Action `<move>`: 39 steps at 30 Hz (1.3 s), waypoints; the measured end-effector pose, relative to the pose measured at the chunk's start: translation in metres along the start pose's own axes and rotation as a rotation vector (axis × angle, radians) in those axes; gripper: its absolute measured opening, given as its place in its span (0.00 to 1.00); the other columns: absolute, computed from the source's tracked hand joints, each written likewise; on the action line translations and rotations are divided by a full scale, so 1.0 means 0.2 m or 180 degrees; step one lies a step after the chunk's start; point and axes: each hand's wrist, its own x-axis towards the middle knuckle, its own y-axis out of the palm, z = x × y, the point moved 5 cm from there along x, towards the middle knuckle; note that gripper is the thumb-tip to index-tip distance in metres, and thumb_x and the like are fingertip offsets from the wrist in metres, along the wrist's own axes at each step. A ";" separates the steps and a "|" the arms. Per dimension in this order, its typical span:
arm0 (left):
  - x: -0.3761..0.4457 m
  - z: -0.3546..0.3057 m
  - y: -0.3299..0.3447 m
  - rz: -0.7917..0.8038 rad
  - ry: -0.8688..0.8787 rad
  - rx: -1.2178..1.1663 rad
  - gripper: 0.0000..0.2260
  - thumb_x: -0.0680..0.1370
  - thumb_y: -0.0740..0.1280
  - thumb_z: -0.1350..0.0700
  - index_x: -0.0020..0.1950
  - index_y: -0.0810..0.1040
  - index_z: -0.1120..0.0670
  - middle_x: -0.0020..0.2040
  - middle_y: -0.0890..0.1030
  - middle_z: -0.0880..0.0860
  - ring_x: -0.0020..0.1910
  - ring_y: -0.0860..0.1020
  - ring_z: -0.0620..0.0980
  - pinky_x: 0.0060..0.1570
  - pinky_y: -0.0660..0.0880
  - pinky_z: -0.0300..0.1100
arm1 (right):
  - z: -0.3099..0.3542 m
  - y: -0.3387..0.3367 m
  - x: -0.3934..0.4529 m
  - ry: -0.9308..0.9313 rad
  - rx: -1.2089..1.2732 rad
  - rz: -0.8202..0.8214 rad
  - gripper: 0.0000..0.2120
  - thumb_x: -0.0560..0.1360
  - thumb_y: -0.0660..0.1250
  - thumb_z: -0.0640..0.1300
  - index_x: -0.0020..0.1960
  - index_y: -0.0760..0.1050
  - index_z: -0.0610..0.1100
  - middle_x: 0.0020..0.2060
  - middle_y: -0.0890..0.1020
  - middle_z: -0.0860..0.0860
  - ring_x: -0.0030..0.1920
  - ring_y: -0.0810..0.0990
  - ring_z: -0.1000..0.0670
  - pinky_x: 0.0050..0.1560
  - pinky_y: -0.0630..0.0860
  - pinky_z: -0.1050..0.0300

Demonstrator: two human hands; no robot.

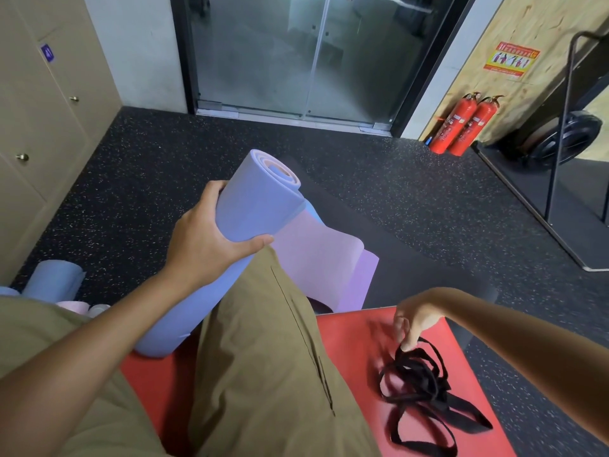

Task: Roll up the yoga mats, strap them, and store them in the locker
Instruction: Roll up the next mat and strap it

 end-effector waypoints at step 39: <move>-0.01 0.00 -0.01 -0.0008 -0.0018 -0.0027 0.38 0.58 0.75 0.30 0.62 0.68 0.41 0.55 0.80 0.42 0.52 0.80 0.50 0.48 0.79 0.52 | 0.22 -0.20 -0.35 -0.2370 0.4686 0.0014 0.18 0.83 0.52 0.44 0.68 0.70 0.38 0.66 0.74 0.34 0.55 0.77 0.37 0.58 0.75 0.38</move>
